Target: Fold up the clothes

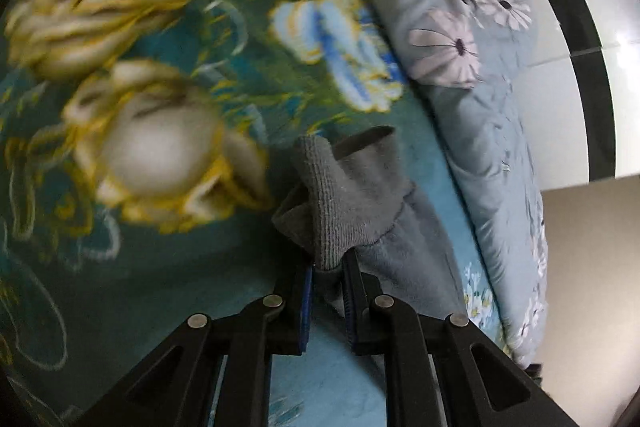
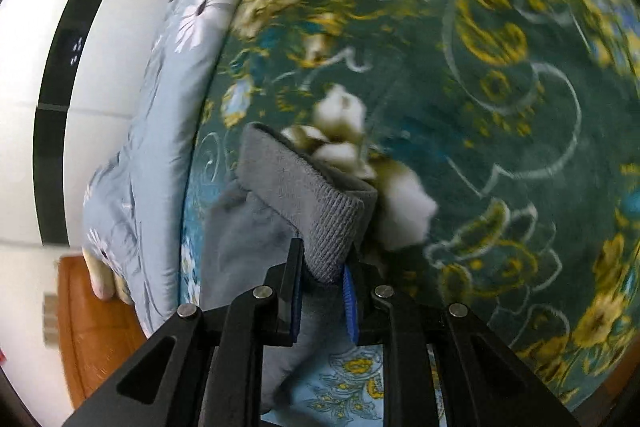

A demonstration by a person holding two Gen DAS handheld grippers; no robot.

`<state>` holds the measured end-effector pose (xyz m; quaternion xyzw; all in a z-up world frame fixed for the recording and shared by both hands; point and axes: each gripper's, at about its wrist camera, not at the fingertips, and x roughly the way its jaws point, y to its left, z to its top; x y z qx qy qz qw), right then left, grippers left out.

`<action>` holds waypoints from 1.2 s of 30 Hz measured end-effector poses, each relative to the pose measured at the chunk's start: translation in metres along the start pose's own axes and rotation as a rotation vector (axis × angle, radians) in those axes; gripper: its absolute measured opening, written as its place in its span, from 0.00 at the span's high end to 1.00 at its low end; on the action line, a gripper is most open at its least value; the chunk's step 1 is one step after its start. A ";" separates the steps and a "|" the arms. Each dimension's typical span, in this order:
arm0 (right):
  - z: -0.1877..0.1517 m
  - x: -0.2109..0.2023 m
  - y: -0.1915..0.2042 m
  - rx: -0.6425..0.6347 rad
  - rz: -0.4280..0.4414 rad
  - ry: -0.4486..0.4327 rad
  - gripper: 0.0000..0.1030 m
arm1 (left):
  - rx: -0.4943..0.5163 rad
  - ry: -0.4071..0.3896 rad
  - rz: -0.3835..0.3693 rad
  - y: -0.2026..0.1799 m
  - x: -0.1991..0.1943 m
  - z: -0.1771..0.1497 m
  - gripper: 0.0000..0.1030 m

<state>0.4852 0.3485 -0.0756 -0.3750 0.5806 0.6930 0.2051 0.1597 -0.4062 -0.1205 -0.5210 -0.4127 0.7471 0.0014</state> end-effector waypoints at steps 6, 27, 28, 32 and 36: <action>0.001 -0.003 0.015 -0.065 -0.027 0.007 0.81 | 0.033 0.020 -0.001 -0.006 -0.004 -0.001 0.83; -0.021 -0.043 0.045 -0.182 -0.158 0.013 0.55 | 0.142 0.055 0.128 -0.033 0.014 0.019 0.86; -0.022 -0.045 0.048 -0.190 -0.167 0.013 0.55 | 0.097 0.062 0.107 -0.023 0.017 0.019 0.82; -0.028 -0.055 0.069 -0.241 -0.163 0.000 0.55 | 0.065 0.034 0.025 -0.020 0.005 0.023 0.69; -0.041 -0.066 0.110 -0.288 -0.017 -0.004 0.55 | 0.077 -0.014 -0.002 -0.023 -0.011 0.034 0.49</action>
